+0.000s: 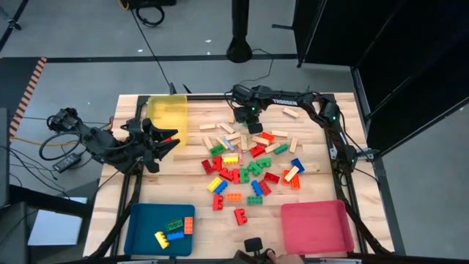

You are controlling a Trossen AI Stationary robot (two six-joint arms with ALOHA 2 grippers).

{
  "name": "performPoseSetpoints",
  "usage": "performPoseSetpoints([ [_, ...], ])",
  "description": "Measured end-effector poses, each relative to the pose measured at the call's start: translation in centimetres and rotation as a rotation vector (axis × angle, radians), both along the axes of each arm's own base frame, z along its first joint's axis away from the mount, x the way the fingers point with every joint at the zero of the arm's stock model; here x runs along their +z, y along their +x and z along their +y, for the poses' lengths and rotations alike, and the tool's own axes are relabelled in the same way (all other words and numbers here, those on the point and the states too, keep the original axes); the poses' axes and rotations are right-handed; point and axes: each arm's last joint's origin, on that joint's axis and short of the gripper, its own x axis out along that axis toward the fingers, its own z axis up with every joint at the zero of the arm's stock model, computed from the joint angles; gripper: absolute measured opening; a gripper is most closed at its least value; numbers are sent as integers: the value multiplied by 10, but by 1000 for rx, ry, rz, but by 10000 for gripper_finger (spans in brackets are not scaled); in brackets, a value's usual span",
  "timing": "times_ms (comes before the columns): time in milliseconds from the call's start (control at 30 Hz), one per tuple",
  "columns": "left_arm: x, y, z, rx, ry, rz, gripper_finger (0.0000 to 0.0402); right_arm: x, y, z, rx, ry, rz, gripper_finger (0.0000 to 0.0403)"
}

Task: Sort blocks by size
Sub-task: Put the round green game piece into the yellow bin

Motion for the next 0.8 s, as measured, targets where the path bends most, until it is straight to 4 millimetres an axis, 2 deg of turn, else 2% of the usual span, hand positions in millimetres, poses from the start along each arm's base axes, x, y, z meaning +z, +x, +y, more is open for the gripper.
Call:
performPoseSetpoints([
  [233,0,0,0,0,0,0,209,43,3,-2,-71,-34,-117,83],
  [367,0,0,0,0,0,-1,209,83,20,2,-102,-19,-301,83],
  [600,0,0,0,0,-3,-2,209,148,58,25,-63,-70,-706,83],
  [800,0,0,0,0,-4,-4,209,172,79,42,-48,-95,-973,83],
])
